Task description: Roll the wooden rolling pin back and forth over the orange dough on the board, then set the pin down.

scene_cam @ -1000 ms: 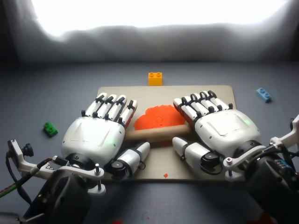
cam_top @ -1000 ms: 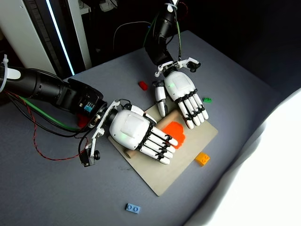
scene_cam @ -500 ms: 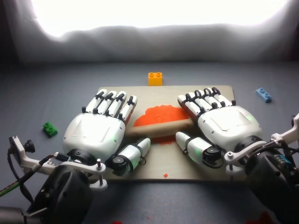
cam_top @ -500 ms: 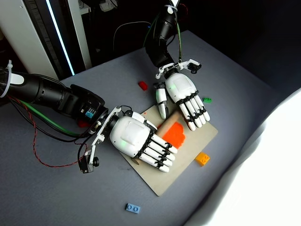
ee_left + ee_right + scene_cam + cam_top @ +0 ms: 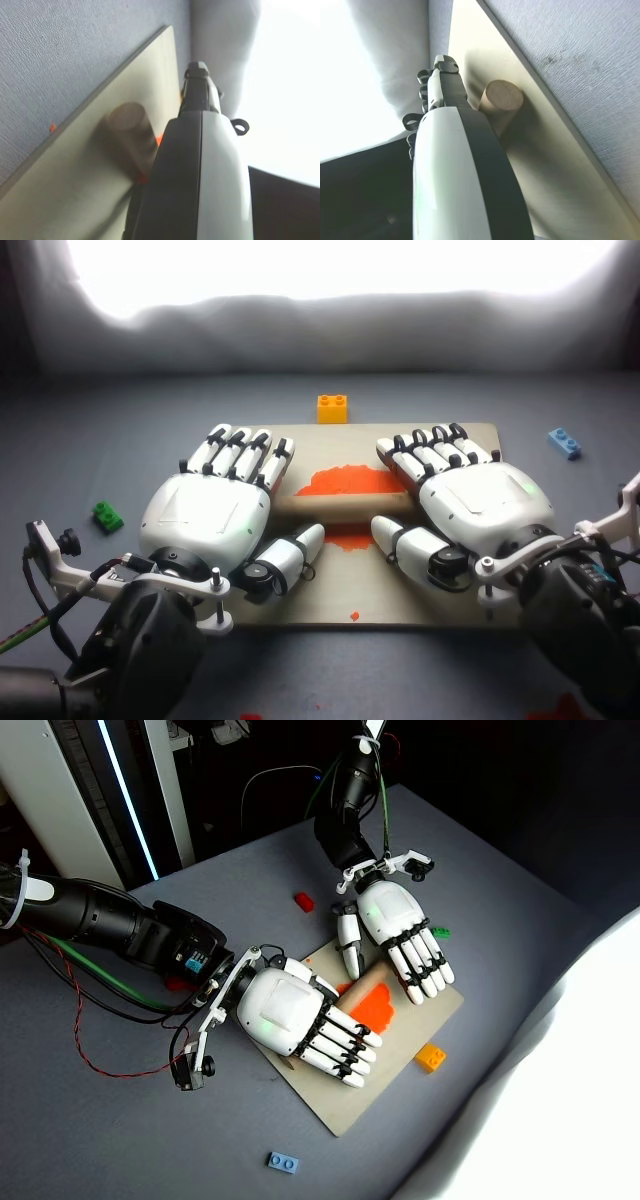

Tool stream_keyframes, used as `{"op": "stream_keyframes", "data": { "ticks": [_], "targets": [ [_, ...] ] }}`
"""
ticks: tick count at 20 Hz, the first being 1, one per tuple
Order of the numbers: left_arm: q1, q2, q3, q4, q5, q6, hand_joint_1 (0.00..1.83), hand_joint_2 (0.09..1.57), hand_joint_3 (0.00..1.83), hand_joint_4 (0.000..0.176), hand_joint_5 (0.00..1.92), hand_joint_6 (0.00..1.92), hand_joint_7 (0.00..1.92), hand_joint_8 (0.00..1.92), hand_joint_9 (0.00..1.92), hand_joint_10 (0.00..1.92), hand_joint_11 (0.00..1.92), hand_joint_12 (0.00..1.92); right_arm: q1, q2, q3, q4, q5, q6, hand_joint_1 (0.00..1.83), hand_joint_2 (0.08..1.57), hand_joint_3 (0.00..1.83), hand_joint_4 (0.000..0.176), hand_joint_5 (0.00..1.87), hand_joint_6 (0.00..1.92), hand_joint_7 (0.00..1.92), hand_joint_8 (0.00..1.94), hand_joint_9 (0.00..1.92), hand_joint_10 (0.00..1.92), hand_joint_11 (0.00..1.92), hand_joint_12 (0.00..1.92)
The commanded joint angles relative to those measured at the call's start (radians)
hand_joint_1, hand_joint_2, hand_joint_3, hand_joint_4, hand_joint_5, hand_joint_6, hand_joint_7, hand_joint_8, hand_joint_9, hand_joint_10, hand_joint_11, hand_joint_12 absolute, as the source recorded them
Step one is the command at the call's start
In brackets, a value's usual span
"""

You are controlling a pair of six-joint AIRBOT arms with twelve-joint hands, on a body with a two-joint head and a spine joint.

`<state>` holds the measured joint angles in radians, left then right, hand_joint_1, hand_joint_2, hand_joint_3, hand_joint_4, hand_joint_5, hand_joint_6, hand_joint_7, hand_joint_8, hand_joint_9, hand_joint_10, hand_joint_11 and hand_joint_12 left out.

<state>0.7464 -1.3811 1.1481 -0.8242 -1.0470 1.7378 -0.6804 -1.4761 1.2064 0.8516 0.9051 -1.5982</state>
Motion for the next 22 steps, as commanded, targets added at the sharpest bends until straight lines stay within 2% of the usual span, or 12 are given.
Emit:
{"op": "stream_keyframes", "data": {
  "ticks": [1, 22],
  "targets": [
    [-0.009, -0.001, 0.007, 0.050, -0.085, 0.004, 0.00, 1.39, 0.01, 0.000, 0.03, 0.01, 0.00, 0.00, 0.00, 0.00, 0.00, 0.00, 0.011, 0.001, 0.009, -0.057, 0.094, 0.003, 0.00, 1.48, 0.00, 0.000, 0.07, 0.01, 0.06, 0.01, 0.03, 0.01, 0.00, 0.00],
    [-0.037, -0.049, 0.106, 0.044, -0.005, 0.003, 0.00, 1.41, 0.01, 0.000, 0.03, 0.01, 0.02, 0.01, 0.00, 0.00, 0.00, 0.00, 0.032, -0.034, 0.113, -0.057, 0.075, 0.026, 0.00, 1.46, 0.00, 0.000, 0.06, 0.01, 0.04, 0.01, 0.02, 0.01, 0.00, 0.00]
  ]
}}
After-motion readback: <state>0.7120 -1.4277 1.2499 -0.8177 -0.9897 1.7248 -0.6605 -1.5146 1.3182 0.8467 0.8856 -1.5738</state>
